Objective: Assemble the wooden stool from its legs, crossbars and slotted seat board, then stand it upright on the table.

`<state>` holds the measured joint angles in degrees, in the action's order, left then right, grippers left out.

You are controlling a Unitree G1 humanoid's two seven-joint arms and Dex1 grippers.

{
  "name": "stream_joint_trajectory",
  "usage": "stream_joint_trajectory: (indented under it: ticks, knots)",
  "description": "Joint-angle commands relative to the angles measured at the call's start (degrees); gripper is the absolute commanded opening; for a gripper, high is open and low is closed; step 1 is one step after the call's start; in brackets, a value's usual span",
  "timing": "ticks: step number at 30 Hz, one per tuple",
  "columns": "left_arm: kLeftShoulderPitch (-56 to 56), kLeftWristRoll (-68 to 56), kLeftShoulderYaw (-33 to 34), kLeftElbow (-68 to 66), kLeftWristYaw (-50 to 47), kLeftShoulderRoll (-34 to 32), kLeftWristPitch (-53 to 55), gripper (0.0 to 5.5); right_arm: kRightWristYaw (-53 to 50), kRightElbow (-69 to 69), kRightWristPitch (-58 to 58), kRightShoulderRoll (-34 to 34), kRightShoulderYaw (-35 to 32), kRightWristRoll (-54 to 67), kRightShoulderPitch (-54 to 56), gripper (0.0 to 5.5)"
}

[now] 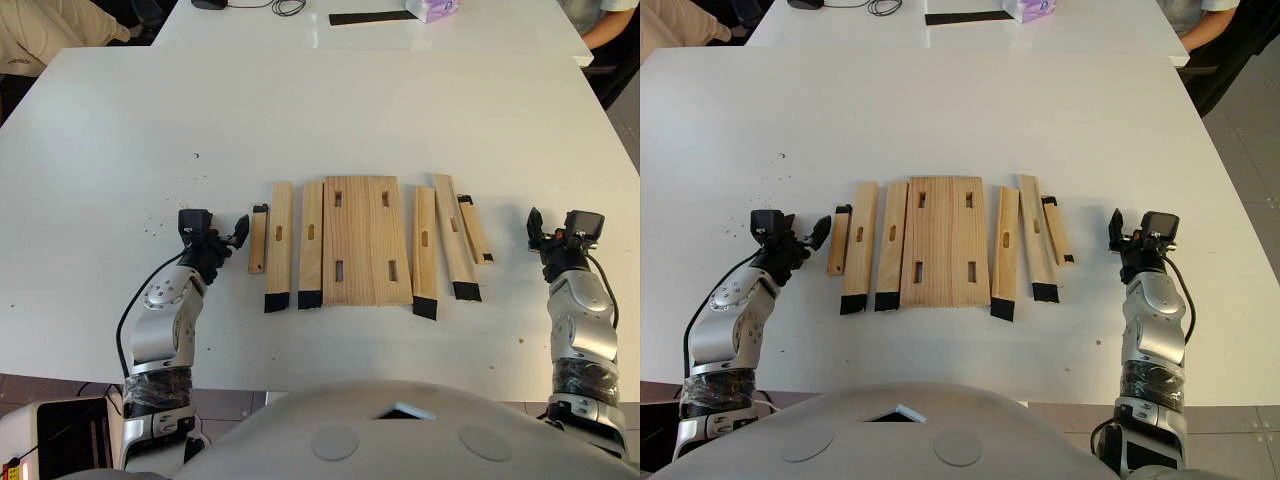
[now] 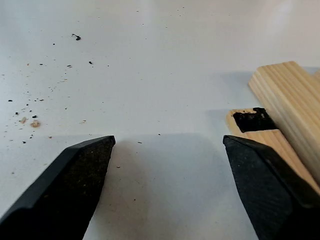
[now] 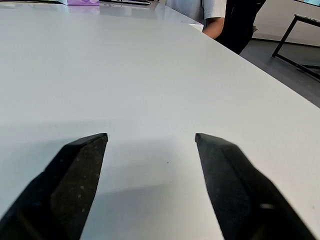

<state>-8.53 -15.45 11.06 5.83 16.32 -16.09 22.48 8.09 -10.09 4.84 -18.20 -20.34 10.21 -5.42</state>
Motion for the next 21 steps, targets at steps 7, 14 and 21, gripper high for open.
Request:
stream_joint_trajectory:
  ticks: [7, 14, 21]
  knots:
    - [-0.96, 0.4, -1.37, -1.69, 0.09, 0.21, 2.58, 4.02, -1.12, 0.07, -1.01, 1.68, 0.51, -0.21, 0.13, 3.22]
    - [-1.03, 1.48, -1.87, -1.8, -0.56, -0.22, 2.83, 3.38, -0.64, -0.07, -0.75, 0.99, 0.27, -0.33, 0.51, 3.26]
    - [-1.77, 2.13, -2.54, -0.65, -0.09, -0.41, 2.9, 3.38, -0.71, 0.53, -0.75, 1.35, 0.43, -0.44, -0.22, 3.26]
